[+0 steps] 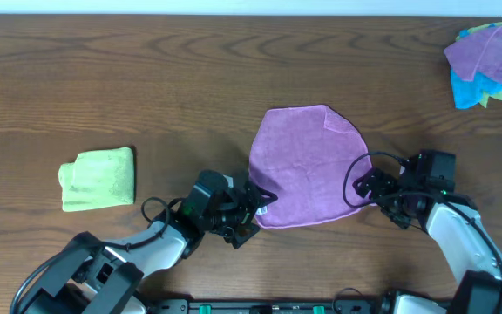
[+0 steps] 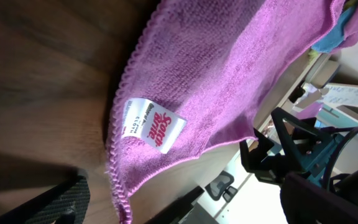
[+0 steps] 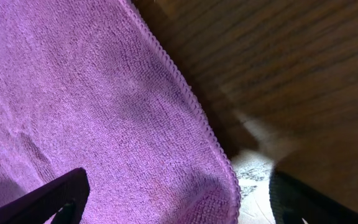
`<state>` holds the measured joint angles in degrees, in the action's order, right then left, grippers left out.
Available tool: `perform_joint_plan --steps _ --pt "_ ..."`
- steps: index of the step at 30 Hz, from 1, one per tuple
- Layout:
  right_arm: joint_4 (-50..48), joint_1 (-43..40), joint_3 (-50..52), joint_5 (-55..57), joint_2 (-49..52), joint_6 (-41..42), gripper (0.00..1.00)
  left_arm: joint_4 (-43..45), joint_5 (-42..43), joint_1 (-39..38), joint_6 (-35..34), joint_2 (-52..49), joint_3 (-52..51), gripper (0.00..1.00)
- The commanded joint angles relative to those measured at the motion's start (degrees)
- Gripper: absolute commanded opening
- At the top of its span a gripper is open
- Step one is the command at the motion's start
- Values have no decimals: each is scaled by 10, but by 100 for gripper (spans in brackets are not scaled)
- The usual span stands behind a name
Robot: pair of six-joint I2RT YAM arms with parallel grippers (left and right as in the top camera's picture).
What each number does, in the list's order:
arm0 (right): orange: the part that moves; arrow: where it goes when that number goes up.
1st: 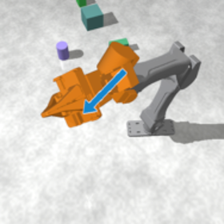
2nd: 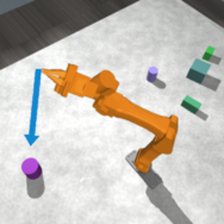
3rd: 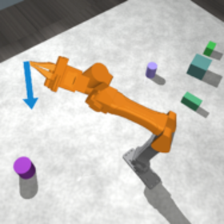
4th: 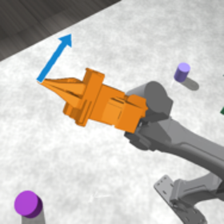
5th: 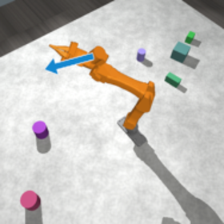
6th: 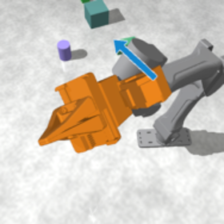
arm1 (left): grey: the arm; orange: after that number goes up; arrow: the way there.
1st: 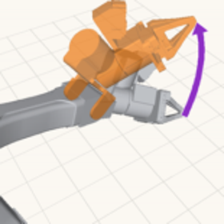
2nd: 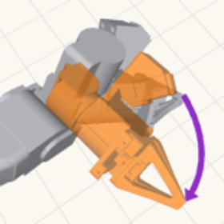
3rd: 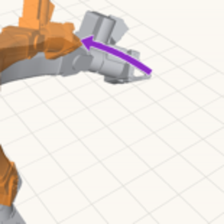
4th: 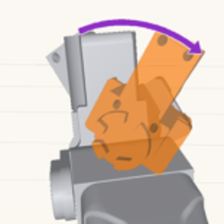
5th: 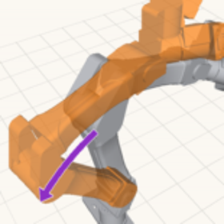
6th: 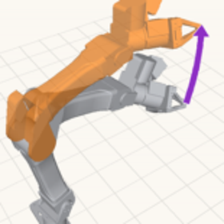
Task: Fold the cloth
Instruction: 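Grasp the near left and right corners with both grippers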
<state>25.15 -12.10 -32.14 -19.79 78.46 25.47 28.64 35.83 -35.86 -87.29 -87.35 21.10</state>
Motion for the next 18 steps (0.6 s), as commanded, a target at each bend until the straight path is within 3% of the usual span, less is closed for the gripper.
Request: perform_joint_plan --steps 1,3,13,18 --pt "-10 -6 3 -9 3 9 92 -9 -51 -7 0 -11 -2 100" --pt "-18 -6 3 -8 3 12 92 -9 -58 -10 0 -18 -2 94" --pt "-32 -6 3 -6 4 24 90 66 -40 -14 -22 -89 1 94" --pt "-36 -6 3 -6 24 24 87 66 -33 -13 -23 -93 0 89"
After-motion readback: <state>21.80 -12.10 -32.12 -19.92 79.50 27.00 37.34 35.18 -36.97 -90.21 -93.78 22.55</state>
